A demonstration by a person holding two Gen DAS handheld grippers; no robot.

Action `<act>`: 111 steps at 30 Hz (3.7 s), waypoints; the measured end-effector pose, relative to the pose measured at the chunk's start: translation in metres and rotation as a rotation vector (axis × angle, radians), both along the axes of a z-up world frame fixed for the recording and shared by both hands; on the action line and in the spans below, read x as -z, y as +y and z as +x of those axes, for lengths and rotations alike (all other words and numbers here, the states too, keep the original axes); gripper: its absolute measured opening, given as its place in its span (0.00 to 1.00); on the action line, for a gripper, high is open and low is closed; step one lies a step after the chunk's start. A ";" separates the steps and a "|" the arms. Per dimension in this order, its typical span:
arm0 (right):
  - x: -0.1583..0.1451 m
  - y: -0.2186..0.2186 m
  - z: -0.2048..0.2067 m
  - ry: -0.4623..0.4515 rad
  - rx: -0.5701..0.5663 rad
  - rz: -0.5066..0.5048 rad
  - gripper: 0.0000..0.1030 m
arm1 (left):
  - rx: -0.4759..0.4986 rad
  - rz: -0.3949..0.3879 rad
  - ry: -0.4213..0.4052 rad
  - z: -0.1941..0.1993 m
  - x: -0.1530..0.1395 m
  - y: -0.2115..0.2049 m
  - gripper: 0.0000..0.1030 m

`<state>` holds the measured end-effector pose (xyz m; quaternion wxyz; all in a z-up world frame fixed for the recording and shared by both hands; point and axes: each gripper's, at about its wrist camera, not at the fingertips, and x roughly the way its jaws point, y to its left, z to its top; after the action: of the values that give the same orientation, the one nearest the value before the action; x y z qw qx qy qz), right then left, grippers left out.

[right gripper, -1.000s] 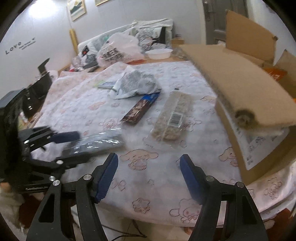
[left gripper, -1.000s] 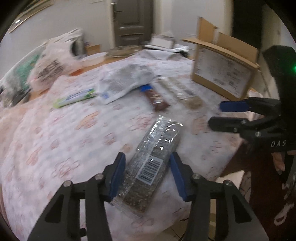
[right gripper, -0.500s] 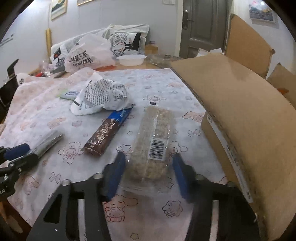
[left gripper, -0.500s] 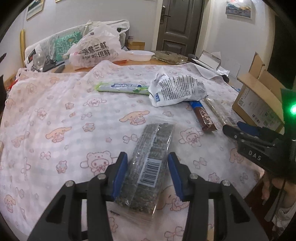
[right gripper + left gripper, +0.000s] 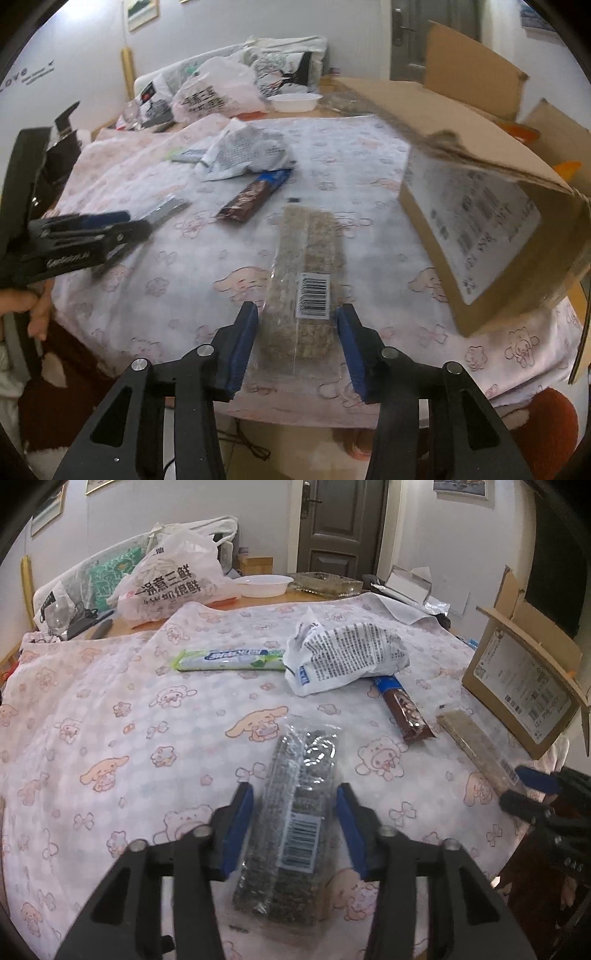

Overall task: Organize snacks
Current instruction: 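Grasp a dark seaweed pack with the left gripper while the right gripper grasps a light seaweed bar, then carry both seaweed packs into the cardboard box and open both grippers, then return both grippers to the white crinkled bag on the sheet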

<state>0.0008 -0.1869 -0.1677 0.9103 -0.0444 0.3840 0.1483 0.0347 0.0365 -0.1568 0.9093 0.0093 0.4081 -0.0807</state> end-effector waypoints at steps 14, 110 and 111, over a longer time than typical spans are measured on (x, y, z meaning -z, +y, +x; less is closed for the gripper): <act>0.006 0.017 0.021 -0.111 0.004 -0.051 0.35 | 0.054 0.035 -0.017 -0.004 0.002 -0.010 0.39; -0.156 -0.132 0.045 -0.218 -0.094 0.100 0.53 | 0.371 -0.094 -0.065 0.070 -0.190 -0.218 0.70; -0.159 -0.125 0.043 -0.224 -0.108 0.108 0.53 | 0.355 -0.086 -0.077 0.065 -0.193 -0.206 0.71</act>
<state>0.0442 -0.3119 -0.0091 0.9391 -0.0323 0.2686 0.2117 0.1000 -0.1694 0.0360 0.8953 0.0454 0.3610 -0.2570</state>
